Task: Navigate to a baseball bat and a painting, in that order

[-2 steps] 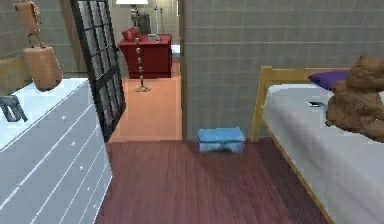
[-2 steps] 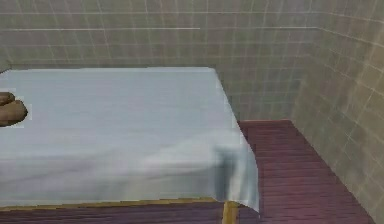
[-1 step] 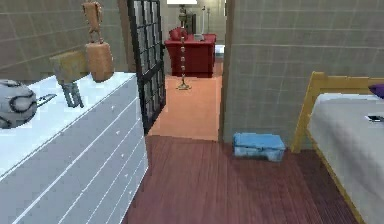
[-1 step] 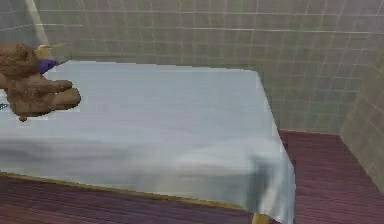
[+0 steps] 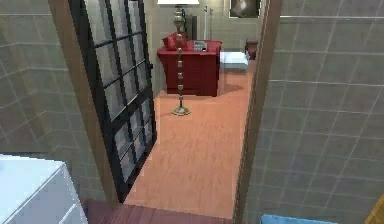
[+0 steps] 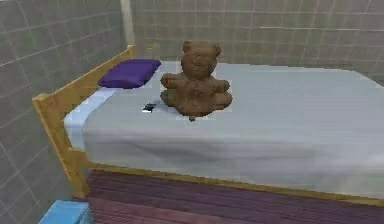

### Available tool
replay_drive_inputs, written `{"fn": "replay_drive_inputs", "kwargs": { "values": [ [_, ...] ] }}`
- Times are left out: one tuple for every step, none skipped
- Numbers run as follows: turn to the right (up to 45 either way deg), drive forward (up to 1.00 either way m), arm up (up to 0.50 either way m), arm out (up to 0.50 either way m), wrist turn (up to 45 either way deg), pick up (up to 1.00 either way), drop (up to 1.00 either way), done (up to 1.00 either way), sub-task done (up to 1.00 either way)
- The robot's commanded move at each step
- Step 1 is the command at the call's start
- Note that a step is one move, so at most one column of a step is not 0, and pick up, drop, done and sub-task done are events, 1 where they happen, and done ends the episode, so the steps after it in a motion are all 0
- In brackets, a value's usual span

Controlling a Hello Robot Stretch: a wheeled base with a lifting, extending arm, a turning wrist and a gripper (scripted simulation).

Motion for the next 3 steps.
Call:
{"fn": "replay_drive_inputs", "kwargs": {
  "values": [
    [0.0,0.85,0.00,0.00,0.0,0.00,0.00,0.00,0.00],
    [3.0,0.00,0.00,0.00,0.0,0.00,0.00,0.00,0.00],
    [0.0,0.30,0.00,0.00,0.0,0.00,0.00,0.00,0.00]
  ]
}}
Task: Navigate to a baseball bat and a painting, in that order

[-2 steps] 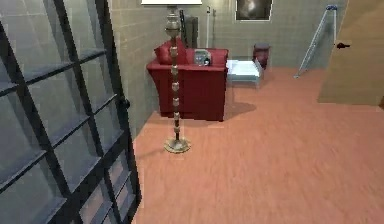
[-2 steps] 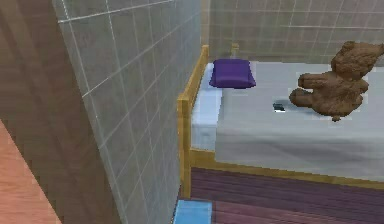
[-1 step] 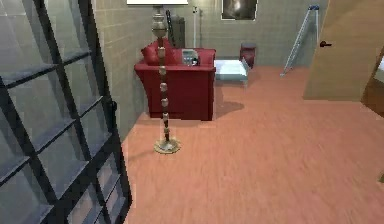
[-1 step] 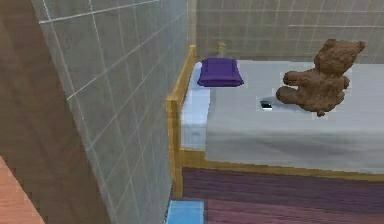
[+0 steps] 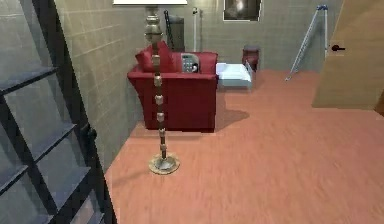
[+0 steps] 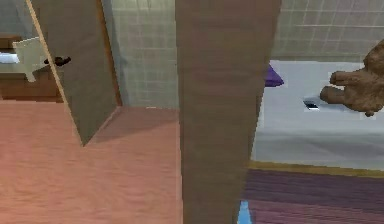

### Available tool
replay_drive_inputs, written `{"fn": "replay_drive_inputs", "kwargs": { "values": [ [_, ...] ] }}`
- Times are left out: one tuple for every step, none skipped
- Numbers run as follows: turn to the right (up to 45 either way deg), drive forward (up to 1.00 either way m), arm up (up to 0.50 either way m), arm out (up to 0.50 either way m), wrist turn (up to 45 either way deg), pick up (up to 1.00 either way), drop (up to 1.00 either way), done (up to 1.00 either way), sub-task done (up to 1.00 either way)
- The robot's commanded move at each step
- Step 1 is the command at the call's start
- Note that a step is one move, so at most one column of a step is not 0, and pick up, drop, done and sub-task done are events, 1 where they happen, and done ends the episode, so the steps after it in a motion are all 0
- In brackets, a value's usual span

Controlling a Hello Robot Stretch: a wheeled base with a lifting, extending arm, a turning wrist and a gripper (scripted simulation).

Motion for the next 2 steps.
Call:
{"fn": "replay_drive_inputs", "kwargs": {
  "values": [
    [6.0,0.00,0.00,0.00,0.0,0.00,0.00,0.00,0.00],
    [0.0,0.30,0.00,0.00,0.0,0.00,0.00,0.00,0.00]
  ]
}}
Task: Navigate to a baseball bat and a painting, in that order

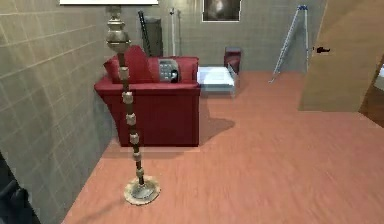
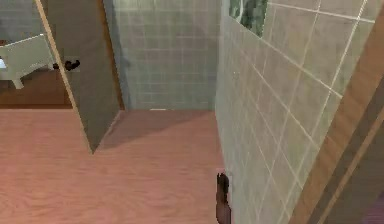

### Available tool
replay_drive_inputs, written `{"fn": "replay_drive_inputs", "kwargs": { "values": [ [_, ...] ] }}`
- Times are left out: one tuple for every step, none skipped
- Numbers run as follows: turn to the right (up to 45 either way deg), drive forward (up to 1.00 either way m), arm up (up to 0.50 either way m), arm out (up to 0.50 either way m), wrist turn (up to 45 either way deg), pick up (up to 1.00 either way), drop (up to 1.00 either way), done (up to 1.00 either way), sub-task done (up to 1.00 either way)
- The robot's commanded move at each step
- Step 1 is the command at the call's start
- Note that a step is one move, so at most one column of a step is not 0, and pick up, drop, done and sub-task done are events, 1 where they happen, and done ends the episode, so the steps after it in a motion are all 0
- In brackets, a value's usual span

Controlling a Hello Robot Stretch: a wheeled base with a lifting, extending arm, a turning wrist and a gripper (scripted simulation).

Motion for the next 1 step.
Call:
{"fn": "replay_drive_inputs", "kwargs": {
  "values": [
    [27.0,0.00,0.00,0.00,0.0,0.00,0.00,0.00,0.00]
  ]
}}
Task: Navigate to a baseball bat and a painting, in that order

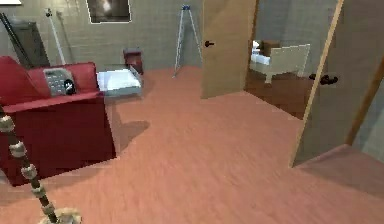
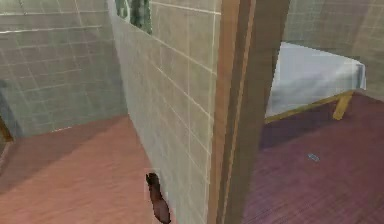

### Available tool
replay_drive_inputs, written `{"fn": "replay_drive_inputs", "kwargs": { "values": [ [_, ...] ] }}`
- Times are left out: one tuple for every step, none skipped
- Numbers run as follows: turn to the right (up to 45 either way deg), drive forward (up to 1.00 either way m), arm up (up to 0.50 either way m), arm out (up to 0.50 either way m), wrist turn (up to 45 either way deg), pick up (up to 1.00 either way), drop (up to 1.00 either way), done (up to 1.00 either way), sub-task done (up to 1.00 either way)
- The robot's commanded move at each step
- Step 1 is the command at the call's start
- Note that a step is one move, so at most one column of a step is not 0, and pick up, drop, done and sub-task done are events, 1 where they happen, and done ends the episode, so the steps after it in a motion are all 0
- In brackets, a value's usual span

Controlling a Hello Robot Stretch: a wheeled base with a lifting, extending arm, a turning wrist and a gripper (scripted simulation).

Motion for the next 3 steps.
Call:
{"fn": "replay_drive_inputs", "kwargs": {
  "values": [
    [0.0,1.00,0.00,0.00,0.0,0.00,0.00,0.00,0.00],
    [0.0,0.65,0.00,0.00,0.0,0.00,0.00,0.00,0.00],
    [-6.0,0.00,0.00,0.00,0.0,0.00,0.00,0.00,0.00]
  ]
}}
